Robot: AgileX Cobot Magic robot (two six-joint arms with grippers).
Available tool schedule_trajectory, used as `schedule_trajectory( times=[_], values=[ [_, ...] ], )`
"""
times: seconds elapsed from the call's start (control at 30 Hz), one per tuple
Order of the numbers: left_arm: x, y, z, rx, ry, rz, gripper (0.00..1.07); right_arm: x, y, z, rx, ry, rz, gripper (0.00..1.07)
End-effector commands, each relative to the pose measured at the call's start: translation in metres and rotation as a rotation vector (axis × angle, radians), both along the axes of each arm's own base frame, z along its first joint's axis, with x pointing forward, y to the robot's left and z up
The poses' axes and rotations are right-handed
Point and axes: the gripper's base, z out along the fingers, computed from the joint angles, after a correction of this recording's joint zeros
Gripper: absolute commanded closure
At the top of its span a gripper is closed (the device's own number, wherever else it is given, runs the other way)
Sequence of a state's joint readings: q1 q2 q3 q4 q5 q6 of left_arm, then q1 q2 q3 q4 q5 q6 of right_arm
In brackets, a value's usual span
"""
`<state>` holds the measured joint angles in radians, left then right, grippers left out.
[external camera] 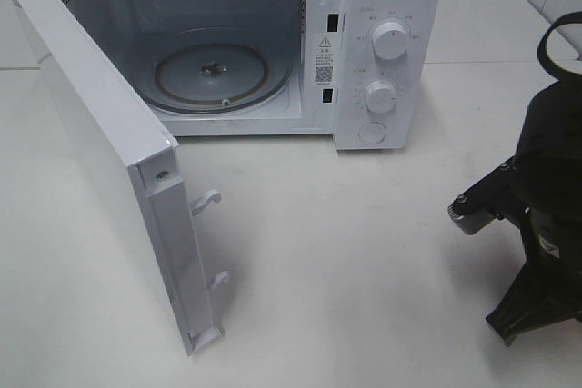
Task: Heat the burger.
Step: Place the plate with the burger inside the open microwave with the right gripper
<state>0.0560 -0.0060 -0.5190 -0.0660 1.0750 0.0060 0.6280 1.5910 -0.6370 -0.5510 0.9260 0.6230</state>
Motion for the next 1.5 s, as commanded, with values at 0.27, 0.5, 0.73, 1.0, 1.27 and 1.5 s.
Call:
schedule_trajectory(
  times=[0.27,0.5,0.73,1.0,1.27,1.5],
  values=[
    [0.000,0.000,0.000,-0.004,-0.012,-0.007,0.16,-0.012,0.013,0.005,-0.081,0.021,0.152,1.07],
    [0.000,0.000,0.000,-0.004,-0.012,-0.007,0.16,-0.023,0.031,0.005,-0.091,0.051,0.312,1.07],
    [0.000,0.000,0.000,-0.004,-0.012,-0.007,0.16,-0.029,0.043,0.006,-0.113,0.050,0.437,1.07],
    [0.000,0.000,0.000,-0.004,-0.012,-0.007,0.16,-0.035,0.052,0.006,-0.125,0.054,0.540,1.07],
    [0.000,0.000,0.000,-0.004,-0.012,-0.007,0.16,-0.036,0.052,0.026,-0.058,-0.031,0.619,1.07],
    [0.000,0.000,0.000,-0.004,-0.012,-0.007,0.16,-0.037,0.049,0.042,-0.038,-0.070,0.708,1.07]
  ],
)
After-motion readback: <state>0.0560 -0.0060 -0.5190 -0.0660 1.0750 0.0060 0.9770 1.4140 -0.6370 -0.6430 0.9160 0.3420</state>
